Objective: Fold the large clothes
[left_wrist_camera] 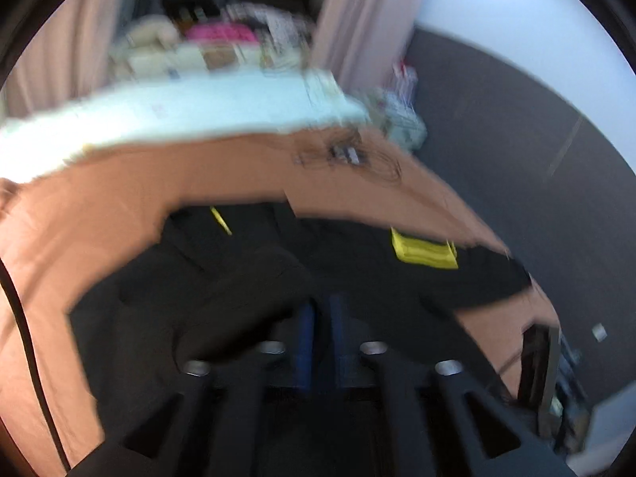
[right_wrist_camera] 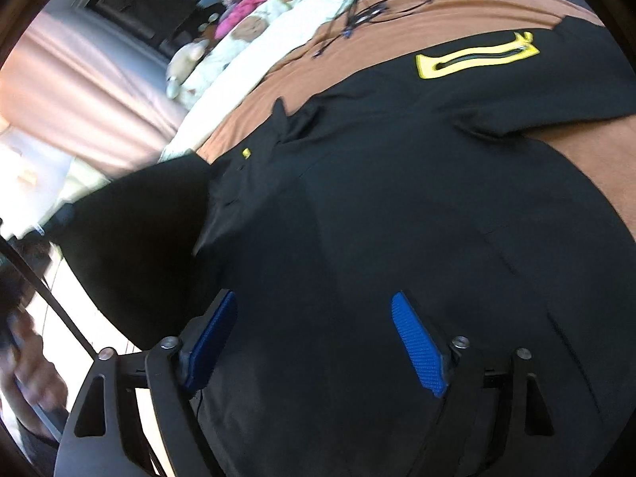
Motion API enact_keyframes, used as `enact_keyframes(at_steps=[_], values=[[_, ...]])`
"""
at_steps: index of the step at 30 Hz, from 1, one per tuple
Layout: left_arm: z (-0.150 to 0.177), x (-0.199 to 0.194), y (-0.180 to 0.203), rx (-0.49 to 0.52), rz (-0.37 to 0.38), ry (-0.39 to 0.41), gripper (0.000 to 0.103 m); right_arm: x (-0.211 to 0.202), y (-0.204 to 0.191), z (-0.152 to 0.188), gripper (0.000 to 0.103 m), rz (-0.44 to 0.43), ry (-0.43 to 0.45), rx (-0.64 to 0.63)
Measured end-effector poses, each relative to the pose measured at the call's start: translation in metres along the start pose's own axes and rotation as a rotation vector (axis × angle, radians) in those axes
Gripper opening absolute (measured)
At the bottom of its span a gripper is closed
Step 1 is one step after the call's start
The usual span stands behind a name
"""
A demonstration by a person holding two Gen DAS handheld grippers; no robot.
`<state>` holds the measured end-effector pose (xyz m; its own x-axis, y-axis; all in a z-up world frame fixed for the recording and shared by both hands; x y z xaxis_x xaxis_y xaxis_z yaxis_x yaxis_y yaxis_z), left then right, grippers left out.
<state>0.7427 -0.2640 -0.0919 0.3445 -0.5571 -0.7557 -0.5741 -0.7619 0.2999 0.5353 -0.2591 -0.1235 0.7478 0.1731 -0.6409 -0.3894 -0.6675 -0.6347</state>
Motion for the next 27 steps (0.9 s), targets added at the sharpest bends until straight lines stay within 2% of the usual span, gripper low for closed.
enact_keyframes(at_steps=[1,3,7,11,16,22,27], values=[[0.012,0.011,0.002,-0.008,0.022,-0.054,0.068,-0.005,0.0,0.0,0.08,0.003,0.006,0.007],[0.028,0.019,0.005,-0.003,0.031,-0.087,0.081,-0.014,0.002,0.002,0.08,0.003,0.01,0.01],[0.056,0.006,-0.009,-0.016,0.028,-0.124,0.081,-0.014,-0.009,0.011,0.08,-0.006,0.002,-0.02],[0.076,-0.024,-0.055,-0.066,-0.103,-0.095,0.081,-0.002,-0.029,0.018,0.08,-0.023,-0.023,-0.103],[0.109,-0.061,-0.119,-0.163,-0.215,-0.086,0.081,0.03,-0.065,0.036,0.08,0.031,-0.059,-0.296],[0.154,-0.089,-0.172,-0.25,-0.312,-0.105,0.081,0.069,-0.091,0.047,0.08,0.181,-0.067,-0.496],[0.182,-0.09,-0.196,-0.308,-0.334,-0.123,0.079,0.106,-0.101,0.051,0.08,0.282,-0.117,-0.582]])
Point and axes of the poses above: each gripper's, at about its wrist camera, not at the fingertips, and x roughly the way its jaws point, y to its right, z to its underside, the point moved 10 cm from there along x, roughly the way its jaws point, and after that the axes turned 4 degrees about -y, right-handed, at the moved point
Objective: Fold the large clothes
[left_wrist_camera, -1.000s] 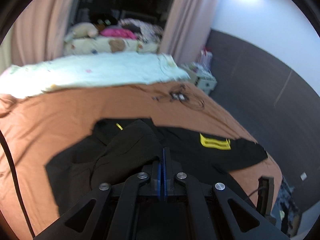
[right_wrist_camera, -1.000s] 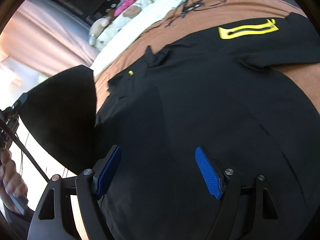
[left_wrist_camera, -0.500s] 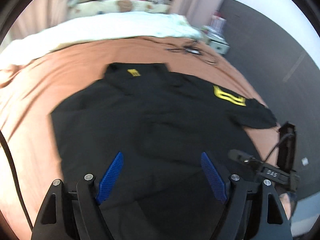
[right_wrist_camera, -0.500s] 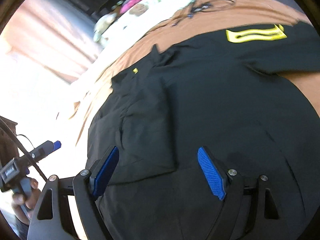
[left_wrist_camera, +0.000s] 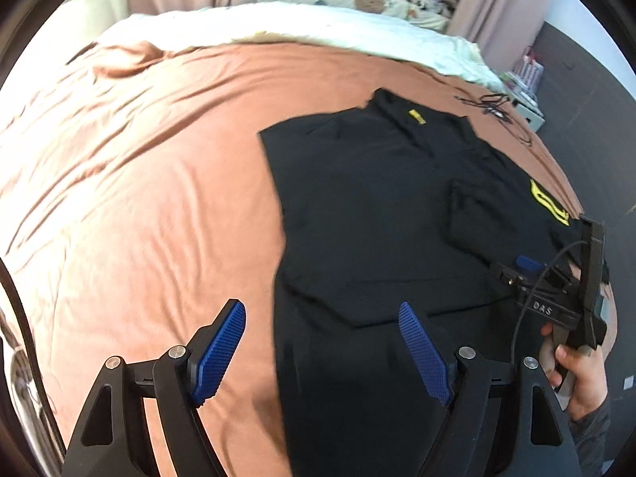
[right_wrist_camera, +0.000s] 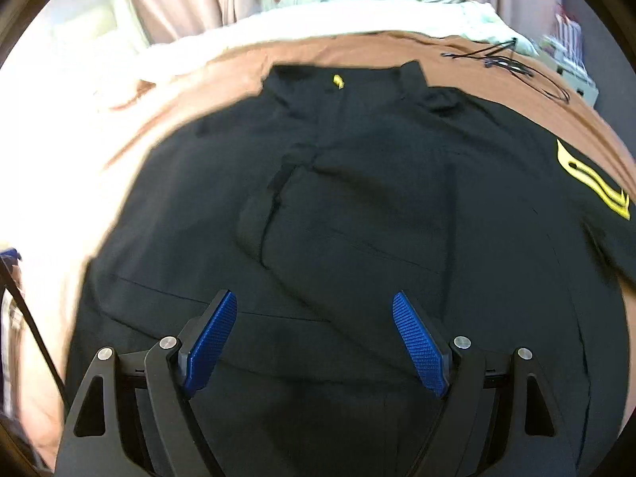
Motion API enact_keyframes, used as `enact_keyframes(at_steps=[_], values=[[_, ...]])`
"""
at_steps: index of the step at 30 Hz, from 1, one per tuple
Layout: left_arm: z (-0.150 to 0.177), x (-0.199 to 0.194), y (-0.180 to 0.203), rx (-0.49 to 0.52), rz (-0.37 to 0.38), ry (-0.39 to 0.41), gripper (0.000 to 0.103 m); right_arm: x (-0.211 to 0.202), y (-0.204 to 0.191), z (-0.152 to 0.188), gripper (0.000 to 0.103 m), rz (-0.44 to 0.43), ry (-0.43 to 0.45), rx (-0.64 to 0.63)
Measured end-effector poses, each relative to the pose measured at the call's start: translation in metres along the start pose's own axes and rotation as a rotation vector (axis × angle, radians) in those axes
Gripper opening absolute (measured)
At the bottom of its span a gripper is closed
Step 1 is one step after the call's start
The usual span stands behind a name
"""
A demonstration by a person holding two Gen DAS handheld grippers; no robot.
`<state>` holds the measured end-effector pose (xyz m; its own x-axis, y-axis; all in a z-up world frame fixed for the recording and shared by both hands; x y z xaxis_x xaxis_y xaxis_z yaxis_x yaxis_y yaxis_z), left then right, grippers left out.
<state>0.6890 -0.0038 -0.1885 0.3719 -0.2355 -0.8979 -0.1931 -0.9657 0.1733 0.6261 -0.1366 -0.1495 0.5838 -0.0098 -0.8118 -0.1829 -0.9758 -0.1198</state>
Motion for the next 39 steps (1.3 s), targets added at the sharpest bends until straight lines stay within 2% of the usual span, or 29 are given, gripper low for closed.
enact_keyframes(at_steps=[4,5,6,7,8,9,12,14,16,19,23,27,30,33,34,36,39], values=[[0.012,0.025,-0.008,-0.018,-0.014,-0.048,0.067,0.031,0.006,0.001,0.08,0.121,-0.059,-0.05],[0.014,0.033,-0.008,-0.021,-0.018,-0.06,0.064,0.033,0.01,0.0,0.072,0.148,-0.053,-0.04],[0.015,0.041,-0.007,-0.026,-0.023,-0.072,0.059,0.034,0.015,-0.003,0.057,0.175,-0.037,-0.028],[0.017,0.049,-0.007,-0.031,-0.029,-0.085,0.054,0.034,0.026,-0.006,0.048,0.186,-0.024,0.01],[0.019,0.058,-0.006,-0.034,-0.03,-0.095,0.052,0.034,0.033,-0.007,0.034,0.172,-0.018,0.044],[0.021,0.063,-0.006,-0.033,-0.031,-0.1,0.05,0.032,0.039,-0.01,0.026,0.142,-0.007,0.077],[0.022,0.078,-0.006,-0.024,-0.049,-0.111,0.043,0.018,0.068,-0.015,0.024,0.075,0.055,0.196],[0.022,0.084,-0.01,-0.038,-0.055,-0.107,0.041,0.011,0.098,-0.012,0.024,0.047,0.086,0.304],[0.019,0.087,-0.014,-0.059,-0.063,-0.096,0.036,0.004,0.127,-0.008,0.024,-0.016,0.116,0.417],[0.016,0.089,-0.021,-0.075,-0.086,-0.087,0.03,0.002,0.17,0.006,0.024,-0.072,0.12,0.572],[0.012,0.092,-0.026,-0.104,-0.087,-0.086,0.025,0.011,0.204,0.029,0.025,-0.187,0.086,0.734],[0.008,0.094,-0.023,-0.091,-0.097,-0.075,0.024,0.009,0.212,0.048,0.025,-0.282,0.072,0.784],[0.007,0.096,-0.021,-0.09,-0.103,-0.074,0.02,0.016,0.208,0.046,0.025,-0.372,0.067,0.78],[0.006,0.098,-0.021,-0.089,-0.116,-0.071,0.02,0.023,0.216,0.04,0.024,-0.357,0.092,0.757],[0.005,0.099,-0.022,-0.088,-0.124,-0.071,0.02,0.026,0.218,0.036,0.021,-0.365,0.104,0.764],[0.004,0.102,-0.024,-0.088,-0.139,-0.071,0.019,0.032,0.222,0.034,0.007,-0.376,0.11,0.773],[0.003,0.107,-0.027,-0.095,-0.147,-0.077,0.017,0.039,0.228,0.024,0.006,-0.396,0.134,0.772]])
Point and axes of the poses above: each gripper's, at about its wrist camera, not at the fingertips, and x roughly the way its jaws point, y to its right, z to its underside, the point moved 10 cm from there along x, roughly the way its jaws point, and after that the axes turned 4 degrees about -y, right-handed, at the moved point
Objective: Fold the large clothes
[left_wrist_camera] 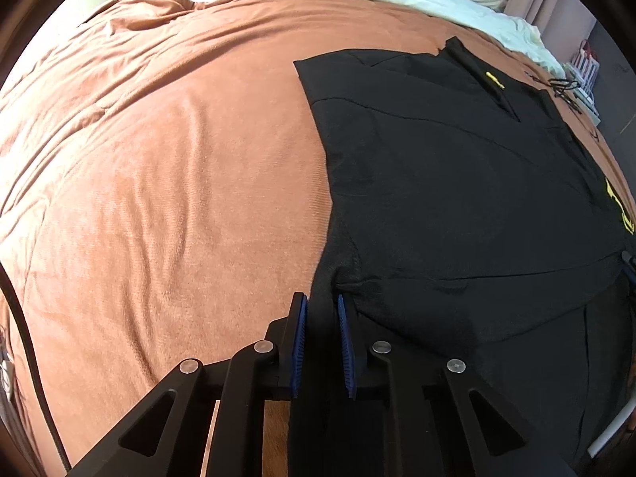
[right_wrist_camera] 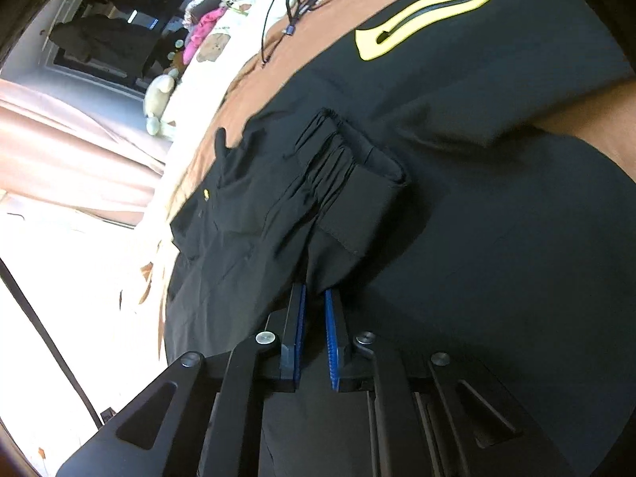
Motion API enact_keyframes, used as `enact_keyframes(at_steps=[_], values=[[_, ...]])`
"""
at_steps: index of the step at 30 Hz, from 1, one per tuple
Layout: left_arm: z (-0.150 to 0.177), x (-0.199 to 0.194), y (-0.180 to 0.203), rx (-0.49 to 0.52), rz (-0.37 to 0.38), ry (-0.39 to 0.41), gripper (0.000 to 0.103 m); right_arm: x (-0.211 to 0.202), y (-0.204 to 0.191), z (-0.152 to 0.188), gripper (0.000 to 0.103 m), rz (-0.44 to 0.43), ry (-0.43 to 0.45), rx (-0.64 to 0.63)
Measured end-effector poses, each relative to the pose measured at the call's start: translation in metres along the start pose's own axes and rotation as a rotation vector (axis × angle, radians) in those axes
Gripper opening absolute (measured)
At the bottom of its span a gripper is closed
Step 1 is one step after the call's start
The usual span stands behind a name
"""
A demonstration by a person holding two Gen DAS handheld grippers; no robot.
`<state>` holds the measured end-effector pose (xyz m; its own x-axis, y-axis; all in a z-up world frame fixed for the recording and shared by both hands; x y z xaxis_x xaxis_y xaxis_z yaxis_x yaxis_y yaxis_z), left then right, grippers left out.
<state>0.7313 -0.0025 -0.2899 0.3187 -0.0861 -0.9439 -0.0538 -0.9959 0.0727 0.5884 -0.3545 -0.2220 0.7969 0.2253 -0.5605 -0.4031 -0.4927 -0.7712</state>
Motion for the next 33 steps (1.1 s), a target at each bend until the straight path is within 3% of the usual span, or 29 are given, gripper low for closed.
enact_keyframes(at_steps=[4,8,10,11,12,14,16,18,23,27,33], values=[[-0.003,0.005,0.001,-0.001,0.001,-0.004,0.017,0.01,0.0,-0.005,0.006,-0.029,0.012,-0.007],[-0.003,0.0,0.001,-0.015,-0.011,-0.013,0.017,0.014,0.0,-0.006,0.009,-0.038,-0.035,0.035],[-0.004,-0.008,0.004,-0.019,0.0,-0.015,0.018,-0.006,0.001,-0.011,0.019,-0.064,-0.018,0.053],[-0.004,-0.012,0.006,-0.018,0.012,-0.012,0.019,-0.014,0.004,-0.016,0.035,-0.074,-0.004,0.065],[-0.004,-0.017,0.009,-0.017,0.022,-0.006,0.026,-0.026,0.007,-0.022,0.056,-0.08,0.02,0.069],[-0.005,-0.028,0.015,-0.011,0.034,0.012,0.043,-0.056,0.017,-0.036,0.069,-0.037,0.101,0.043],[-0.007,-0.04,0.026,0.018,0.04,0.039,0.056,-0.079,0.03,-0.047,0.069,-0.003,0.148,0.033],[-0.007,-0.049,0.039,0.05,0.038,0.056,0.059,-0.092,0.043,-0.054,0.069,0.007,0.168,0.045],[-0.01,-0.061,0.074,0.088,0.064,0.072,0.059,-0.11,0.082,-0.067,0.068,0.069,0.232,0.129],[-0.014,-0.06,0.104,0.125,0.084,0.08,0.059,-0.122,0.11,-0.074,0.056,0.081,0.272,0.195],[-0.022,-0.045,0.148,0.172,0.12,0.073,0.059,-0.144,0.141,-0.073,0.052,0.089,0.334,0.272]])
Point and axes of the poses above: each gripper's, at about its wrist camera, not at the fingertips, and x roughly the way its jaws point, y to its right, z to its underside, the point moved 10 cm from there along x, roughly the way its jaws point, and after that the axes turned 4 degrees about -y, right-handed, at the moved point
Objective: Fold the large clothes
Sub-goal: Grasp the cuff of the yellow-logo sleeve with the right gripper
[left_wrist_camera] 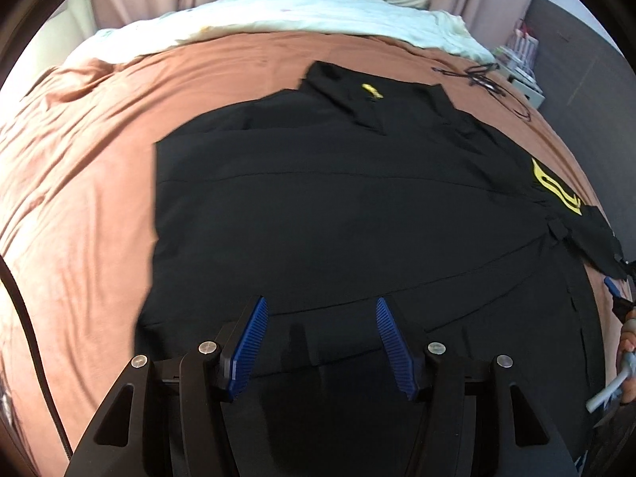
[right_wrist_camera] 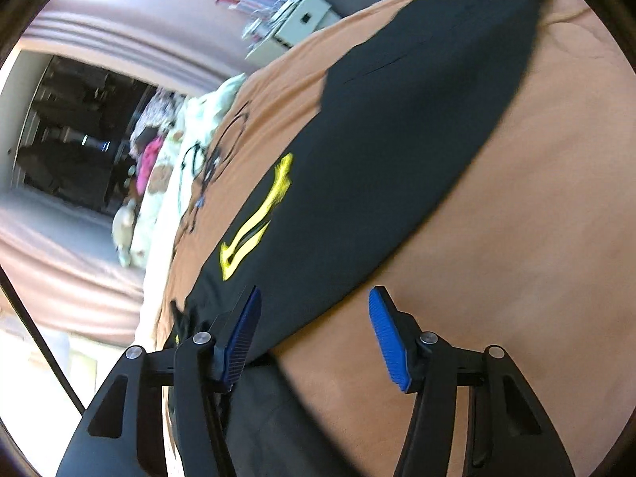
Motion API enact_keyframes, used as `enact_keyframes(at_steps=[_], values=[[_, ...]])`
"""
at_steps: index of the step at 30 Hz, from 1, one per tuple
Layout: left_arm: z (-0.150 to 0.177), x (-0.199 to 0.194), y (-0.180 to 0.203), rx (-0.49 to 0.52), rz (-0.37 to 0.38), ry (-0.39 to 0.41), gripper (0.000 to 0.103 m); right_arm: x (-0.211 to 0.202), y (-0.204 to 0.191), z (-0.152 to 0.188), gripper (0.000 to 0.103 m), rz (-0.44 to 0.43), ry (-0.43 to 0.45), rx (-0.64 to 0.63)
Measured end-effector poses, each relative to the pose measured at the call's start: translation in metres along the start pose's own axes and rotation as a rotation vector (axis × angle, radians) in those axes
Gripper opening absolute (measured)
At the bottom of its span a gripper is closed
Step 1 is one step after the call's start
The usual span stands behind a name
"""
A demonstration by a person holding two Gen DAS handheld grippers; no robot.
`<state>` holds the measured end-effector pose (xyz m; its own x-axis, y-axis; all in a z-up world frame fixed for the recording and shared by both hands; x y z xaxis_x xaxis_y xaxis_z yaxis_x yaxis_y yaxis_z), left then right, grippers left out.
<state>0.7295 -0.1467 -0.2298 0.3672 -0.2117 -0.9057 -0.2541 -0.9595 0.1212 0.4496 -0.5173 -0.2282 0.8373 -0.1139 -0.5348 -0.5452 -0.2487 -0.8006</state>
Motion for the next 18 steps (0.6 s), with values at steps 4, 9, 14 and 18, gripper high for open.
enact_keyframes(at_steps=[4,9,14,18], values=[[-0.007,0.018,0.028,0.043,0.031,-0.008,0.059,0.008,0.006,-0.003,0.043,0.018,0.016,0.025],[-0.009,0.043,0.051,0.083,0.059,-0.034,0.059,-0.001,0.01,-0.012,0.039,0.005,0.034,0.046],[-0.004,0.064,0.059,0.097,0.071,-0.065,0.059,-0.009,0.015,-0.01,0.012,0.008,0.048,-0.003],[-0.004,0.067,0.055,0.093,0.079,-0.06,0.059,-0.012,0.011,-0.007,0.0,0.0,0.049,-0.047]])
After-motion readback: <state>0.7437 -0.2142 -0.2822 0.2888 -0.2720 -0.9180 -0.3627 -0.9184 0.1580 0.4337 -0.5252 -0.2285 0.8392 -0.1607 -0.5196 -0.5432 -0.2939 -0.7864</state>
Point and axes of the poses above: each gripper's, at about its wrist camera, not at the fingertips, and x roughly the way its jaws point, y to its right, z to its underside, the point moved 10 cm from there along x, roughly the way its jaws point, and after that the axes turned 4 degrees about -y, right-handed, at the moved point
